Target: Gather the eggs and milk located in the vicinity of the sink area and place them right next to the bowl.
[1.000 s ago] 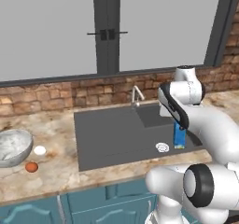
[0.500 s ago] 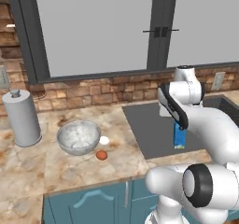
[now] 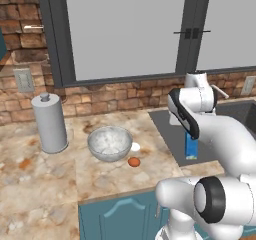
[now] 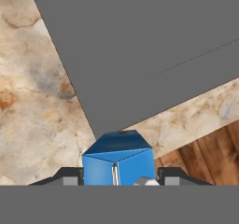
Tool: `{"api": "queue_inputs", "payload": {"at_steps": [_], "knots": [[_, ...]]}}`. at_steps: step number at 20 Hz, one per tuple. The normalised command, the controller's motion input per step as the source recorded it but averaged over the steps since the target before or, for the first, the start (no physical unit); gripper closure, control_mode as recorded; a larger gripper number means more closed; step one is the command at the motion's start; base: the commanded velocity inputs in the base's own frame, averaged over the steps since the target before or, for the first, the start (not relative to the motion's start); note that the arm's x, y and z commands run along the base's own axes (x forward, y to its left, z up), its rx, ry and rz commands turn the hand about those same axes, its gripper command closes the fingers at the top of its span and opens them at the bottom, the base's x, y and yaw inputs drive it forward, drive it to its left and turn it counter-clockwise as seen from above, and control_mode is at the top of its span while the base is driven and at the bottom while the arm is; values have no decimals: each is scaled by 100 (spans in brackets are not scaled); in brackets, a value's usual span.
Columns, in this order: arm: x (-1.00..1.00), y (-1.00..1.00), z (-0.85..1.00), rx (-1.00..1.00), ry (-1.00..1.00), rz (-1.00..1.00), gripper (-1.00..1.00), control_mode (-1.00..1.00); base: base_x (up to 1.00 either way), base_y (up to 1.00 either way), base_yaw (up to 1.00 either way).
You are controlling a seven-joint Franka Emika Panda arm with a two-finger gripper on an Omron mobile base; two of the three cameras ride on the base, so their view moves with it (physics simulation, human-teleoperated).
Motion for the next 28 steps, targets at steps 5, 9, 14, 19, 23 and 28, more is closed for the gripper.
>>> {"api": "queue_inputs", "payload": {"at_steps": [5,9,14,19,23,28], "knots": [[4,5,-1,0,0,0,100,-100,0,0,0],[1,43,-4,1,-1,-1,100,-100,0,0,0],[-4,77,0,0,0,-3,100,-100,0,0,0],[0,73,0,0,0,-2,100,-100,0,0,0],[0,79,0,0,0,-2,100,-100,0,0,0],[-3,66,-5,0,-4,0,100,-100,0,0,0]]}}
